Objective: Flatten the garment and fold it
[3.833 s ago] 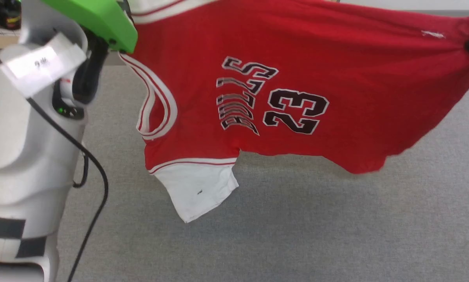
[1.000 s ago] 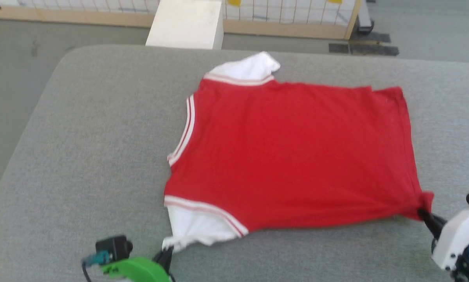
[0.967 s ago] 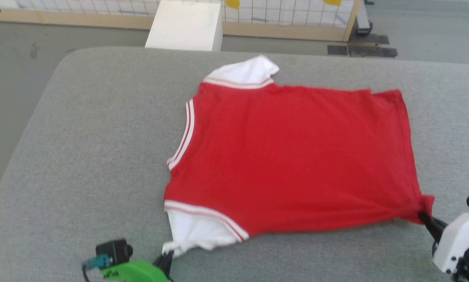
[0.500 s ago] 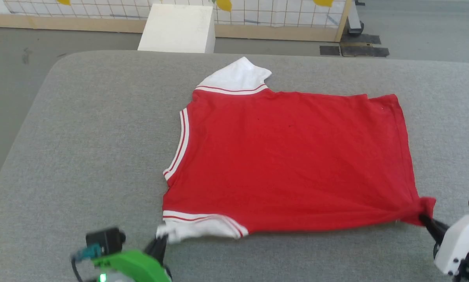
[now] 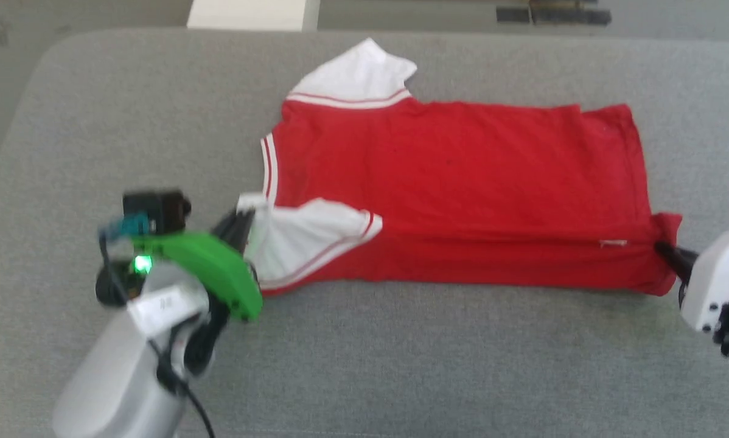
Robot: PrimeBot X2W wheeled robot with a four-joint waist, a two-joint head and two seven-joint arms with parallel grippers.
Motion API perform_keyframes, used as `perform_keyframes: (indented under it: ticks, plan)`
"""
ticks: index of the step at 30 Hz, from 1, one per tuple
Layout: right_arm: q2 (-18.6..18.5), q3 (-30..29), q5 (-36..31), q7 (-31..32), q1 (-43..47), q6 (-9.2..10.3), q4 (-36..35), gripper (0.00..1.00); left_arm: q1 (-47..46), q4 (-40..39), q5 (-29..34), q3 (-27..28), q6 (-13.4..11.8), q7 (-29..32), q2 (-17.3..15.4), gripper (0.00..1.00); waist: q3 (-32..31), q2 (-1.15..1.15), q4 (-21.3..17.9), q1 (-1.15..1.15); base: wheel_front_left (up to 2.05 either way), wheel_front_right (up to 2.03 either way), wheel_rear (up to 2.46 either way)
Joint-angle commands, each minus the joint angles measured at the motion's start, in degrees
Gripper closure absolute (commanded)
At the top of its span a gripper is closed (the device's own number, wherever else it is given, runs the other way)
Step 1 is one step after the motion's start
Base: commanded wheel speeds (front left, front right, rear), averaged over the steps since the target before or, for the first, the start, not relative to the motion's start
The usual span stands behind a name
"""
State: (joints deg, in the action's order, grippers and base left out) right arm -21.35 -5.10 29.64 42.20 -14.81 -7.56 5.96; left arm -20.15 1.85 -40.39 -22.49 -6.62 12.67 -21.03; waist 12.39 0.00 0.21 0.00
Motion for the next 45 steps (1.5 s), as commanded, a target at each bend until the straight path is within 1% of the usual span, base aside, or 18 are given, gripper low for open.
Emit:
perform_keyframes:
  ticks: [1,4,7,13,18,21,24,25,26,27,32,35,40,43,45]
  plan:
    - [-0.2,0.0,-0.7,1.6,-1.9,0.08,0.4,1.0,-3.0,1.2,0.8,-0.2,0.6,0.6,-0.4,1.0,4.0,0.0,-0.2,0.0,0.0,0.0,0.0]
    - [-0.5,0.0,-2.3,4.6,-4.4,0.08,0.7,1.0,-7.8,3.8,1.5,-1.0,1.6,1.8,-0.1,1.0,6.6,0.0,-0.1,0.0,0.0,0.0,0.0]
    - [-0.5,0.0,-3.6,7.7,-6.8,0.08,1.1,1.0,-12.4,7.0,2.0,-1.7,2.3,2.5,0.9,1.0,9.3,0.0,-0.1,0.0,0.0,0.0,0.0]
    - [-0.1,0.9,-5.1,11.7,-10.6,0.08,2.3,1.0,-18.7,14.1,2.9,-2.5,3.0,2.4,2.6,1.0,13.6,0.0,-0.5,0.0,0.0,0.0,0.0]
    - [0.3,2.5,-5.6,14.4,-12.0,0.08,3.4,1.0,-20.9,19.5,3.4,-3.2,3.2,2.0,3.7,1.0,15.6,0.0,-0.8,0.0,0.0,0.0,0.0]
    - [0.6,3.0,-5.3,16.4,-12.1,0.08,4.0,1.0,-21.4,22.4,3.3,-3.8,3.6,1.9,4.4,1.0,15.9,0.0,-0.8,0.0,0.0,0.0,0.0]
    - [0.8,2.8,-5.0,16.7,-12.1,0.08,4.1,1.0,-21.5,24.6,2.7,-3.8,3.9,1.9,4.9,1.0,15.2,0.0,-0.8,0.0,0.0,0.0,0.0]
    - [0.9,2.6,-4.9,16.3,-12.1,0.08,4.0,0.72,-21.6,25.3,2.4,-3.8,4.1,1.7,5.1,1.0,14.6,0.0,-0.7,0.0,0.0,0.0,0.0]
    - [1.0,2.3,-4.7,16.0,-12.0,0.08,3.9,0.0,-21.6,25.8,2.3,-3.8,4.2,1.8,5.2,0.58,14.1,0.0,-0.7,0.0,0.0,0.0,0.0]
    - [1.2,1.7,-4.4,15.5,-11.9,0.08,3.9,0.0,-21.7,26.2,2.2,-3.7,4.3,1.4,5.2,0.0,13.2,0.0,-0.5,0.0,0.0,0.0,0.0]
    - [2.7,-1.7,-3.0,11.2,-10.9,0.08,2.9,0.0,-21.4,26.4,1.5,-2.4,4.2,-1.0,5.1,0.0,7.9,0.0,-0.1,0.0,0.0,0.0,0.0]
    - [3.9,-4.5,-2.3,7.2,-9.4,0.08,1.4,0.0,-20.6,25.4,1.0,-1.1,4.1,-3.6,4.5,0.0,4.0,0.0,0.1,0.0,0.0,0.0,0.0]
    - [6.6,-8.7,-2.1,-2.8,-5.7,0.08,-1.9,0.0,-16.7,21.4,1.4,0.9,3.7,-10.8,3.5,0.0,-1.6,0.0,0.1,0.0,0.0,0.0,0.0]
    - [7.7,-10.2,-2.2,-7.7,-2.6,0.08,-3.3,0.0,-12.7,19.5,1.4,1.1,3.8,-13.4,3.0,0.0,-3.7,0.0,0.1,0.0,0.0,0.0,0.0]
    - [8.1,-10.7,-2.4,-10.6,-0.4,0.08,-4.3,0.0,-9.8,18.1,1.9,1.2,3.4,-15.6,2.4,0.0,-4.7,0.0,0.0,0.0,0.0,0.0,0.0]
